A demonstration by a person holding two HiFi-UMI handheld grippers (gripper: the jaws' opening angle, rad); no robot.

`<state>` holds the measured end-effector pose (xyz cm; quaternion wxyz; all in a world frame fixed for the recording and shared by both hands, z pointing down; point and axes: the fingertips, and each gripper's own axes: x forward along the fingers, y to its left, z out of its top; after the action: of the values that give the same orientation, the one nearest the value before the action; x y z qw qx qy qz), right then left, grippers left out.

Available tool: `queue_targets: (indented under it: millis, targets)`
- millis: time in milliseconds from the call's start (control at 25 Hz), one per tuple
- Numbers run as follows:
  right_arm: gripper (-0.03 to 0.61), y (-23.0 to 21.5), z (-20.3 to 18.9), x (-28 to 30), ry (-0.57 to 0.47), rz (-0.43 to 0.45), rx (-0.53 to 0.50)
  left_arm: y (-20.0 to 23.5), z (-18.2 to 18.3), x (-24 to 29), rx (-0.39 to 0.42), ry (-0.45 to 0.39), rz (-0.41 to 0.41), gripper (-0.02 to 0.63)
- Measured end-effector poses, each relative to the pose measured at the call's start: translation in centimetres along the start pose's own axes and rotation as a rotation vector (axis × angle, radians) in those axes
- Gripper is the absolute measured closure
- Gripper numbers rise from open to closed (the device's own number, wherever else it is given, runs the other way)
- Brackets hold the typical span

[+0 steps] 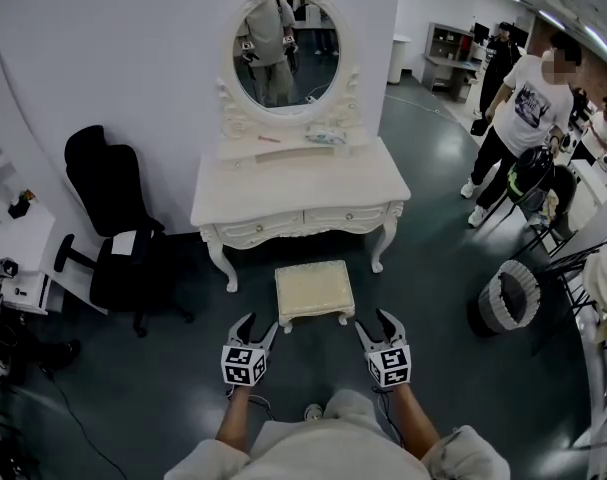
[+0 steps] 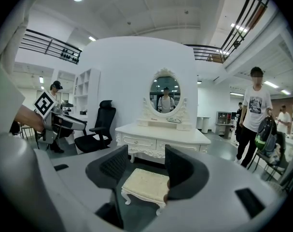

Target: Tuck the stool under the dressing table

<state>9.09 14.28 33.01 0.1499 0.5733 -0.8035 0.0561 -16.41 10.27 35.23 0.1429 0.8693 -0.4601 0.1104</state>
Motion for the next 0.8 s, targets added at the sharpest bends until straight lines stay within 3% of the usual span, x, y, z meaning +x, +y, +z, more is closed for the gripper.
queue_targets:
  millis: [400,800]
  targets:
    - [0.353,-1.6,-1.2,1.6,0.026,-0.007,0.017,1.0,-0.2,2.0,-0.015,0.022,0.009,0.368]
    - [0.353,-5.6,-0.8,6.5,0.032,0.005,0.025,2.7,1.6,7.6,-0.013,0.027,0.027,0.368]
